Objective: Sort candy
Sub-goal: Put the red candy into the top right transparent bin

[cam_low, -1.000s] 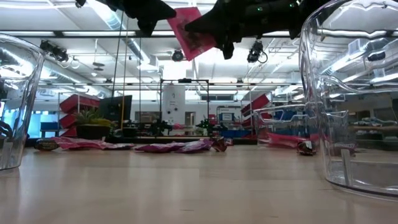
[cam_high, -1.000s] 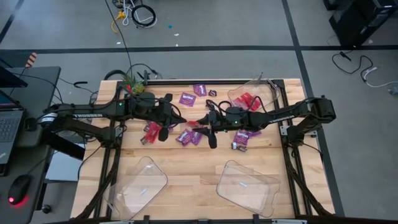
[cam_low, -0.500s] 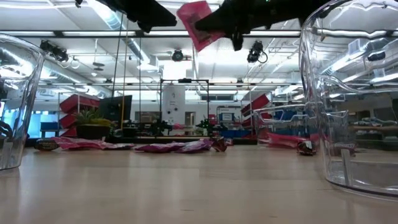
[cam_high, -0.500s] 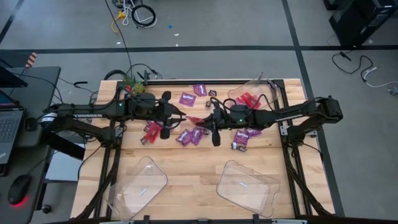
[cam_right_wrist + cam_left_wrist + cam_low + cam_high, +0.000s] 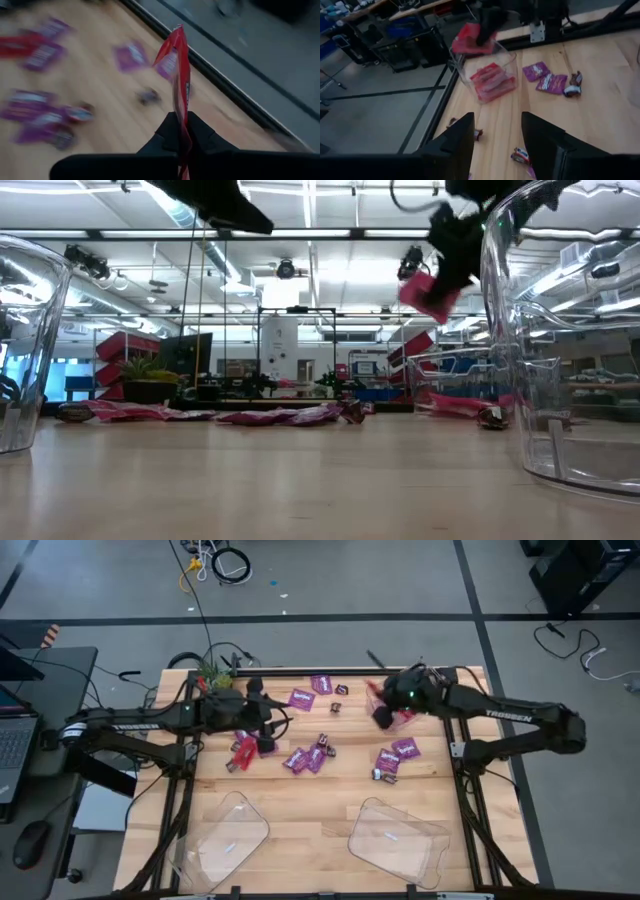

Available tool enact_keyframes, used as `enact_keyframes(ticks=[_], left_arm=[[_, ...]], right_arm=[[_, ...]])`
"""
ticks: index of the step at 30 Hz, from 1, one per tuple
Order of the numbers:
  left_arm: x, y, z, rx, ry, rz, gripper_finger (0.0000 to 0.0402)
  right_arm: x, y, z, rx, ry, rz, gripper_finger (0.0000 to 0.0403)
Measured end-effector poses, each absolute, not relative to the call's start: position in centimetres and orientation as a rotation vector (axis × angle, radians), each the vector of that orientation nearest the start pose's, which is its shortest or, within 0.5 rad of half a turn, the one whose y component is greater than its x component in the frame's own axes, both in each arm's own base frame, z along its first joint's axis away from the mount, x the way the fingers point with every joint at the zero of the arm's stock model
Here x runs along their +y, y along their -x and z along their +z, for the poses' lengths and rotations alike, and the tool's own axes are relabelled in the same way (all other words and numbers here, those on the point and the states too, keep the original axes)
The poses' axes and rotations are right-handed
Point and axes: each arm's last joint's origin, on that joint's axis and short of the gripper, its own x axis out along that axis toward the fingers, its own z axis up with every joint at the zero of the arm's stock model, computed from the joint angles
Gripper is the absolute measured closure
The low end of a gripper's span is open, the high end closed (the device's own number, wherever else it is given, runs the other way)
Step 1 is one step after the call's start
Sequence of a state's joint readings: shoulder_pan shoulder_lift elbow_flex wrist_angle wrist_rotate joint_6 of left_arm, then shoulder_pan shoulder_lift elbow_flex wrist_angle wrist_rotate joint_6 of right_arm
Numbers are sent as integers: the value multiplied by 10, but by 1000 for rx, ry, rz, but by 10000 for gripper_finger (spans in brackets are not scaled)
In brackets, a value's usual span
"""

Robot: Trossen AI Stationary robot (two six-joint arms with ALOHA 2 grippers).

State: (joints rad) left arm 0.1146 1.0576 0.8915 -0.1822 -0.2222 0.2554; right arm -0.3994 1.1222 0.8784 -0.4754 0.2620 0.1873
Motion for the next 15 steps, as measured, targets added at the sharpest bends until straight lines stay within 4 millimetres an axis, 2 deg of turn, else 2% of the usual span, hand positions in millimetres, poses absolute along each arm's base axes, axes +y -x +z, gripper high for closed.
enact_keyframes(ticks=[3,6,11,15], left_arm=[[33,-230,307,410,-270,284,238],[33,-230,298,403,-269,280,239],[33,-230,293,423,-264,272,239],[32,-229,292,435,-261,270,239]], right_arm=[[-119,-192,264,746,-299,-747,398],[-139,-180,245,795,-367,-724,398],[-159,-169,218,870,-489,-636,398],[-169,-168,202,900,-591,-579,398]])
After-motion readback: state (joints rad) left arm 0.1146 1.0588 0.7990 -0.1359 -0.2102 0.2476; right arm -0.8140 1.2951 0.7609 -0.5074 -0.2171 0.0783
